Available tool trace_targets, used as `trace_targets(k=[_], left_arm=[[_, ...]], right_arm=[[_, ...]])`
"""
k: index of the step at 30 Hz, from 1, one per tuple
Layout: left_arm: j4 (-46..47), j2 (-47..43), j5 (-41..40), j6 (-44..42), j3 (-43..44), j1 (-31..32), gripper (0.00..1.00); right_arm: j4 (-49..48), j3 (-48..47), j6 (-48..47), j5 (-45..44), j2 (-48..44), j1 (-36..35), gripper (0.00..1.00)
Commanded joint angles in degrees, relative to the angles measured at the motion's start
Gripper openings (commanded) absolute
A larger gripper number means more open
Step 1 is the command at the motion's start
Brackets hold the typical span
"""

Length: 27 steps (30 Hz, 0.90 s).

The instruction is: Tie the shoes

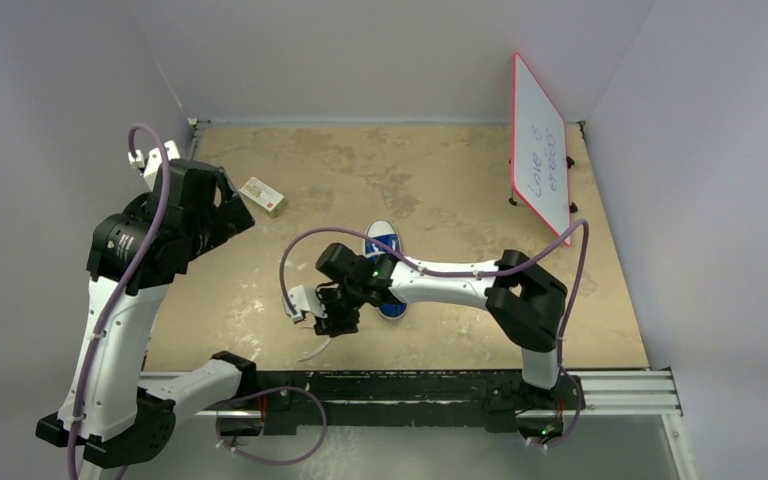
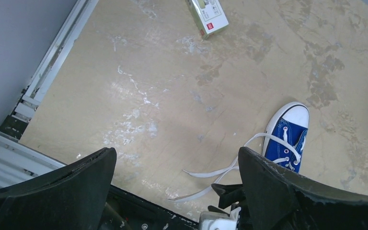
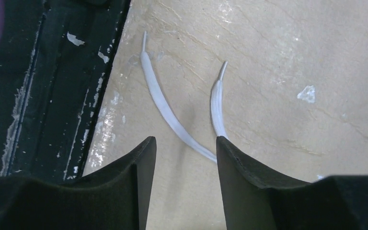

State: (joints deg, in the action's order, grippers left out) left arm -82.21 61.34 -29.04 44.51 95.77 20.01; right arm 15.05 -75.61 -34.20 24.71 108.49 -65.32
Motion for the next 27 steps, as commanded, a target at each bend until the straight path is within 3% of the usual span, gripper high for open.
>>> trace_targets(k=[1,7,14,21,24,27], left_arm=[[-2.57,-1.16,-2.11,1.69,2.3,0.12,0.99],[-2.59,-1.6,-1.35,2.37,2.45,0.12,0.99],[-2.44,-0.59,-0.5,2.49,2.4,0.12,0.99],[-0.83,1.52,-0.26,1.27,3.12,0.11,0.99],[0.94,3.1,0.82,0.44,4.04,0.12,0.99],[4.58,3.86,3.18,-0.54,4.24,0.12,0.99]], right_arm=[[-1.77,-0.49,-6.12,3.95,1.09,0.54,0.5],[0.33,-1.07,-9.15,4.68,3.56,0.54,0.43],[-2.84,2.02,-10.13,0.31,4.82,0.4,0.48],[-3.45,3.84,-9.16,-2.74,2.16,0.19,0.03],[-2.26,2.31,-1.4,-4.22,-2.67,2.1,0.0],[-4.8,2.97,14.75,-5.27,-10.78,7.39,0.0]])
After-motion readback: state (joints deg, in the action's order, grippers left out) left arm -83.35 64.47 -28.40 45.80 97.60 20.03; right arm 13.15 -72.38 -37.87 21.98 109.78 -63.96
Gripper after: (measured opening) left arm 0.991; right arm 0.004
